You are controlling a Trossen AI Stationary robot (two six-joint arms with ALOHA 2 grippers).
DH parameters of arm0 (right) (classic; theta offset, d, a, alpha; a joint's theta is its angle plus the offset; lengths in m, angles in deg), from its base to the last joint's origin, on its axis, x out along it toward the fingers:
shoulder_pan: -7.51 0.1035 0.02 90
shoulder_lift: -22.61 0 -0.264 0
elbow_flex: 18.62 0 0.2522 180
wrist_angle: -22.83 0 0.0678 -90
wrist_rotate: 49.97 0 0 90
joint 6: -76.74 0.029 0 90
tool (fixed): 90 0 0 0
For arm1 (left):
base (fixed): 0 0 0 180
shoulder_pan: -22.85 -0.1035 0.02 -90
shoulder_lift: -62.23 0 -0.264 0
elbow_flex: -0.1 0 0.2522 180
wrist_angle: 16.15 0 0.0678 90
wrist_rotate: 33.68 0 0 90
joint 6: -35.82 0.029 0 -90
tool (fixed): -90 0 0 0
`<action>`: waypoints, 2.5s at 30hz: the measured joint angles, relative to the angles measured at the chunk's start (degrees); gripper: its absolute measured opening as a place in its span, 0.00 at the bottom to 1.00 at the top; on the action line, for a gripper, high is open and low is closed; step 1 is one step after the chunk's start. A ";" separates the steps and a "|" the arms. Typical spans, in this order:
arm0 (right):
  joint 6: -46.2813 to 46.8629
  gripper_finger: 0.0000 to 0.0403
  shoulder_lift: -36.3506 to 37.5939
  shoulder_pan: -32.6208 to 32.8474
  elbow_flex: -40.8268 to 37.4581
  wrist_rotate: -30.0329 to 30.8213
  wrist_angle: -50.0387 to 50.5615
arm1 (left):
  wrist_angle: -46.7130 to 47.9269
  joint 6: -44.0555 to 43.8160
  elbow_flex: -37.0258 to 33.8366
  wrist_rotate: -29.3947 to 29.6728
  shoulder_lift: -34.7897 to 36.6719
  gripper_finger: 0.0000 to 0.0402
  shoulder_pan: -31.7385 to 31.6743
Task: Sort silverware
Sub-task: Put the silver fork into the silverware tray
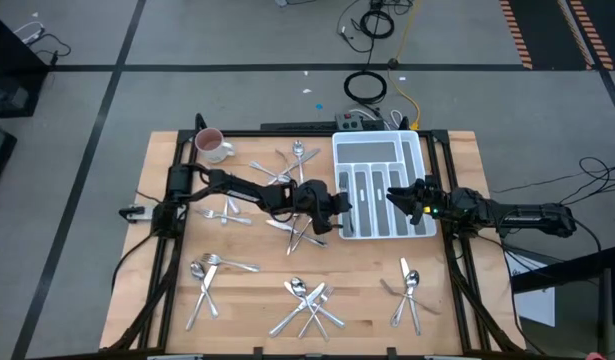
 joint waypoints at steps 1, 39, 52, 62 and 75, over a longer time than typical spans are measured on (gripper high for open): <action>0.01 0.46 0.00 0.00 -0.01 0.00 0.01 | 0.04 0.09 -0.19 -0.27 0.00 0.01 -0.39; -0.02 0.46 0.02 0.00 -0.01 0.95 -0.73 | -1.98 -6.19 0.04 -3.72 -5.20 0.14 -1.00; -0.46 0.46 0.02 0.00 -0.01 0.70 -1.05 | -1.03 -19.43 2.25 -3.43 -5.62 0.15 -0.24; -0.60 0.46 0.02 0.02 -0.01 0.72 -1.05 | -1.05 -19.68 2.34 3.43 -5.62 0.15 0.59; -0.25 0.51 0.02 0.02 -0.01 0.72 -1.05 | 1.16 -26.17 2.47 11.46 -5.12 0.15 0.97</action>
